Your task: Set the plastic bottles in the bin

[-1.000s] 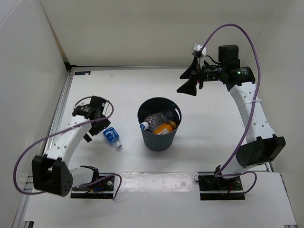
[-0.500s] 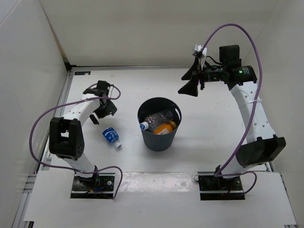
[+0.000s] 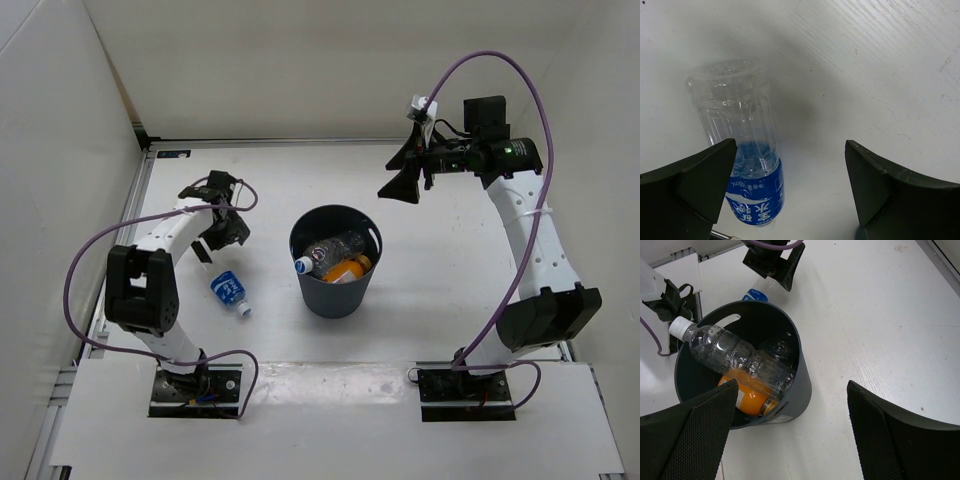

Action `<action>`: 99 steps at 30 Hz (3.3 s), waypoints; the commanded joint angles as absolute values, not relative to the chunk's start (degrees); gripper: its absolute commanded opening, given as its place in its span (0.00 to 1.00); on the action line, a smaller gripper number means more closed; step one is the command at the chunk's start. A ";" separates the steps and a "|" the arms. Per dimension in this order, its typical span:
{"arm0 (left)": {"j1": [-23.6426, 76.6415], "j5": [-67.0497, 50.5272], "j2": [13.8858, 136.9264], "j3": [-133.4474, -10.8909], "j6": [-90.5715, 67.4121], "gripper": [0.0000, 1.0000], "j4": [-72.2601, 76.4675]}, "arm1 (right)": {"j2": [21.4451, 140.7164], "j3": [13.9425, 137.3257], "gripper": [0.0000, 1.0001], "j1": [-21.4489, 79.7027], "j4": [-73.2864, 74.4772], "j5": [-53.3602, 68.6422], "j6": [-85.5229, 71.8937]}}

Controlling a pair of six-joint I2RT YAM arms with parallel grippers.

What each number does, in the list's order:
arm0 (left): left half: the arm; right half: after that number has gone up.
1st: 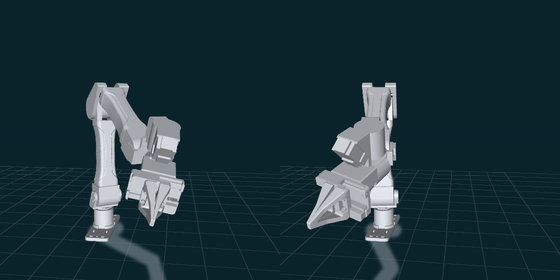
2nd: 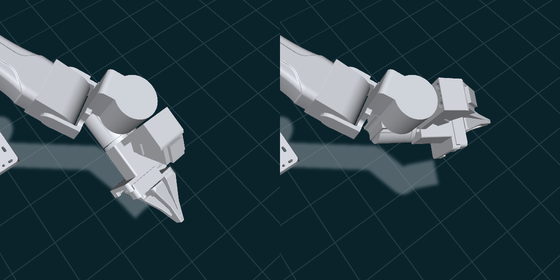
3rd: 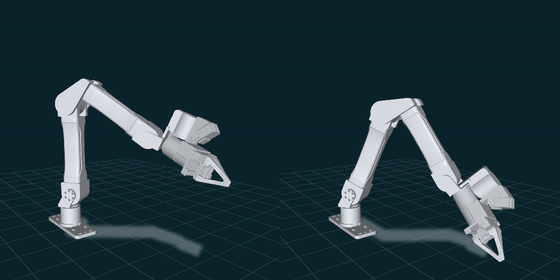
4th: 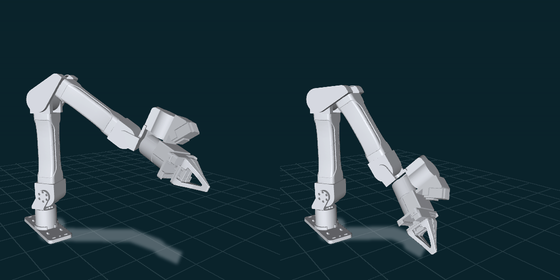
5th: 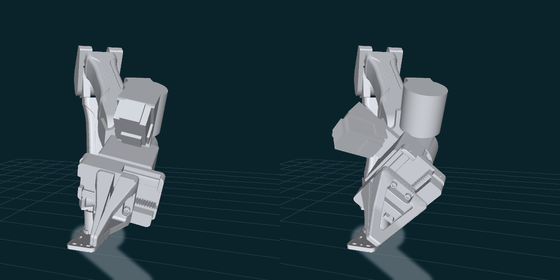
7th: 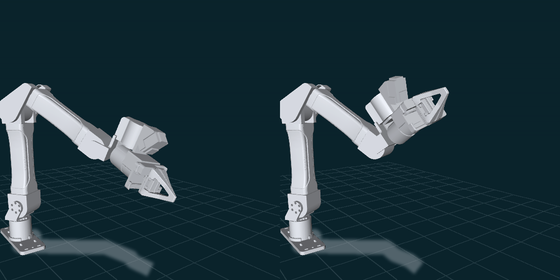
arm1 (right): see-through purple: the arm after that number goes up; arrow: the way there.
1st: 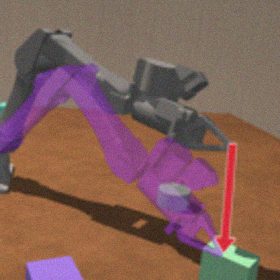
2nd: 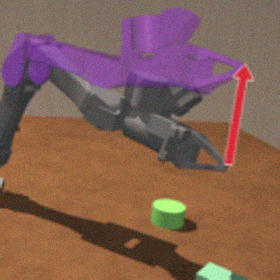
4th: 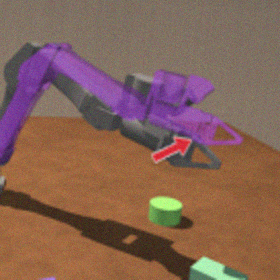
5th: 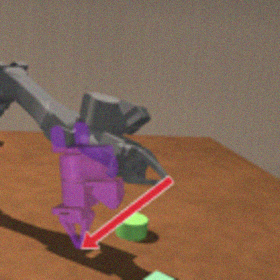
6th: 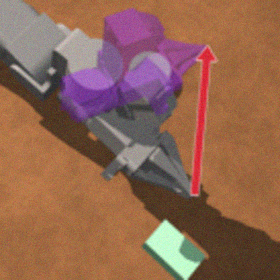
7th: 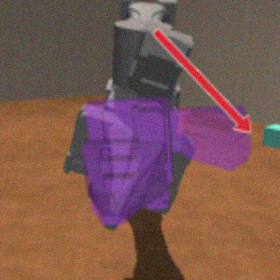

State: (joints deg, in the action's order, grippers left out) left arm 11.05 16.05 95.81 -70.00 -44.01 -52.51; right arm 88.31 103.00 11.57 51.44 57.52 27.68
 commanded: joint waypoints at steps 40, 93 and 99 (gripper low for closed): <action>8.35 7.65 100.64 -68.46 -42.72 0.78 -48.96 | 92.81 109.60 0.90 9.75 58.01 56.69 30.94; 50.63 16.87 76.55 -74.26 1.46 0.99 -0.35 | 92.90 104.24 0.90 6.06 61.08 55.64 35.07; 47.46 18.37 79.80 -86.82 6.50 0.99 2.19 | 92.99 103.98 0.90 7.21 60.56 55.63 34.98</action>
State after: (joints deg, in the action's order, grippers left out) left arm 49.17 17.08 79.70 -79.75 2.66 -3.09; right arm 94.85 104.31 6.48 60.29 55.37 34.11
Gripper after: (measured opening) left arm 0.993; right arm 0.904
